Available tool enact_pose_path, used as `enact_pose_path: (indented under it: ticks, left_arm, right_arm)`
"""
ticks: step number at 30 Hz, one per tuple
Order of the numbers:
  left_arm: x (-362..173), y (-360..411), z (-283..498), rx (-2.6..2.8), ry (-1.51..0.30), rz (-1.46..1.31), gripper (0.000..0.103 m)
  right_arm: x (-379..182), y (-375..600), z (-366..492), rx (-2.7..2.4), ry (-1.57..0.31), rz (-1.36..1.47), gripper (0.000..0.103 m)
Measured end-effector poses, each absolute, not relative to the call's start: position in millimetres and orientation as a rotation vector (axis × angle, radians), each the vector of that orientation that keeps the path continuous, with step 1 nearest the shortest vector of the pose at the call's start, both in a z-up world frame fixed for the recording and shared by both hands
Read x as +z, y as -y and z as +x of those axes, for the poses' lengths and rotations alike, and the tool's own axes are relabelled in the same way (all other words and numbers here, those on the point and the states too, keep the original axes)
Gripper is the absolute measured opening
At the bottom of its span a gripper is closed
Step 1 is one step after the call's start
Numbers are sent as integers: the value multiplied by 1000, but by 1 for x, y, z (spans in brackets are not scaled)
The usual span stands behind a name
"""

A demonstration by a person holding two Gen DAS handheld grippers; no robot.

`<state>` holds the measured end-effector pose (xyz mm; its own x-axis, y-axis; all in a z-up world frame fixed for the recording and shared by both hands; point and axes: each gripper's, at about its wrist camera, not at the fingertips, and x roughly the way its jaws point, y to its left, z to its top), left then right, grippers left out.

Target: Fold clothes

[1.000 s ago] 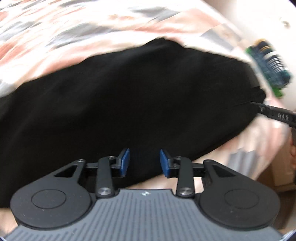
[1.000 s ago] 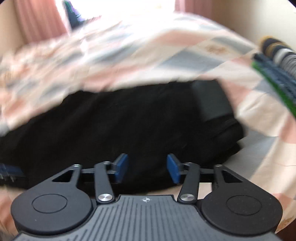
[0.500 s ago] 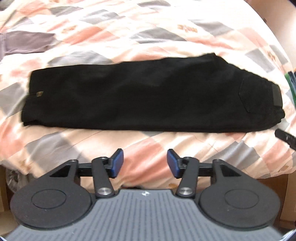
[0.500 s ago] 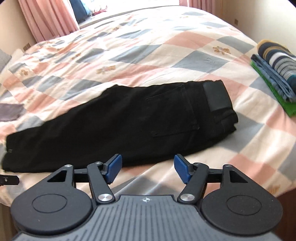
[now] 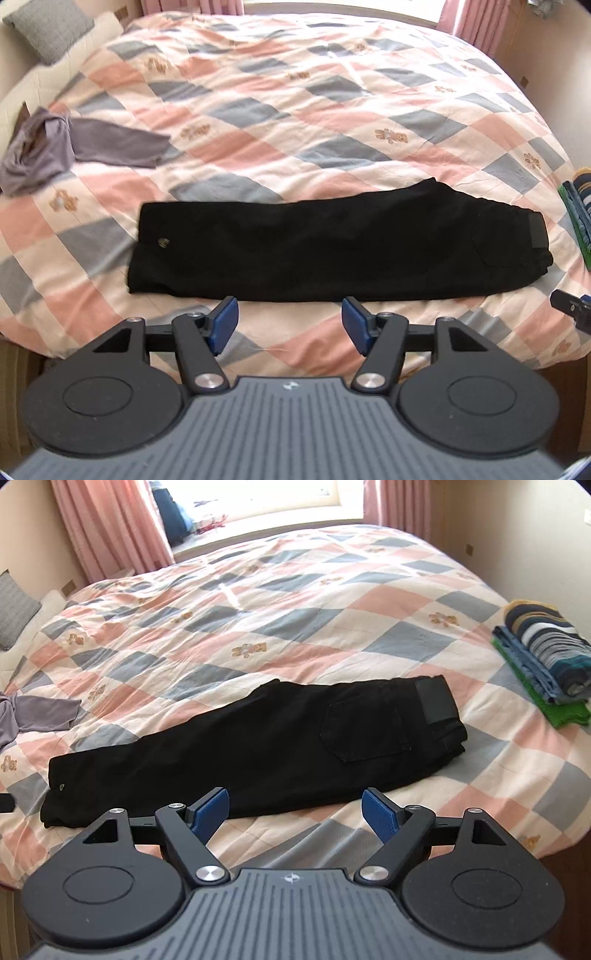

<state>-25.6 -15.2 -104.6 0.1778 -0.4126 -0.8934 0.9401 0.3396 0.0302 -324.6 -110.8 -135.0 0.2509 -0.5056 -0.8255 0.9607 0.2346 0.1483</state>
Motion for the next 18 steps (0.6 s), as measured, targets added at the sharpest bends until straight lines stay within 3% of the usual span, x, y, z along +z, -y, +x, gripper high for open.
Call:
enact_pose_path:
  ticks: [18]
  left_arm:
    - [-108,-87,63,-1173,-903,810,62]
  right_arm:
    - [-128,-36,-225,-1168,-730,814,85]
